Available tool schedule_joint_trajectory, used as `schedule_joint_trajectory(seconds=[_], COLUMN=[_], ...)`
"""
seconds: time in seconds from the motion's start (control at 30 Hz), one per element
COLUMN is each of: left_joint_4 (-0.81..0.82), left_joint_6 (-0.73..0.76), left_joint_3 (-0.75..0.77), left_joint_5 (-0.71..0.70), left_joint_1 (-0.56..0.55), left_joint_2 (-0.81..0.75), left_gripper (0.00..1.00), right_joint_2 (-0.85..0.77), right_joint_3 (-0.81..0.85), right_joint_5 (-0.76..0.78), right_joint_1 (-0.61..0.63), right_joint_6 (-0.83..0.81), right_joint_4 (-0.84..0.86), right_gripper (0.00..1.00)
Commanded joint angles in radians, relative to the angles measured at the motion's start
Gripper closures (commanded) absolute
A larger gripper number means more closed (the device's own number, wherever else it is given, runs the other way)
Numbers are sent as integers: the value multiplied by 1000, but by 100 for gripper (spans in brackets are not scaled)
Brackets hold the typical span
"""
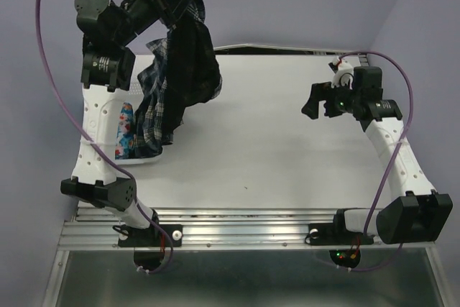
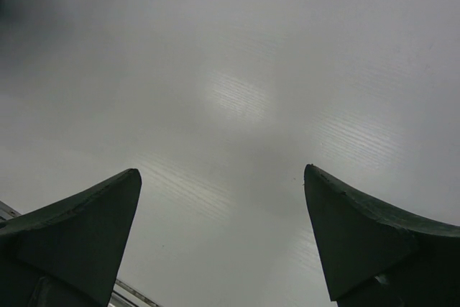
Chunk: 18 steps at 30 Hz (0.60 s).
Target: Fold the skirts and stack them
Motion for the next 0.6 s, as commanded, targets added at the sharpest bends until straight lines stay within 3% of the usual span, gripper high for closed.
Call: schedule_joint_trajectory(seconds=[0.0, 0.2, 0.33, 0.5, 0.57], left_joint_4=[336, 460, 614, 746, 799], left_joint_6=[-104, -70, -53, -33, -79], left_joint_3=[145, 201, 195, 337, 340], left_joint_5=[30, -39, -119, -277, -276], left_joint_1=[-54, -82, -90, -129, -143], left_joint_2=[-13, 32, 19, 73, 93], left_gripper=[100, 100, 100, 100, 100], right_joint_2=[-6, -55, -27, -21, -21], right_joint_3=[45, -7, 16, 30, 34], right_joint_5=[-66, -220, -188, -144, -92], right_joint_1=[1, 1, 1, 1, 1], right_joint_6=[-12, 3, 11, 40, 75], right_joint_4=[16, 100, 101, 112, 123], right_gripper=[0, 0, 0, 0, 0])
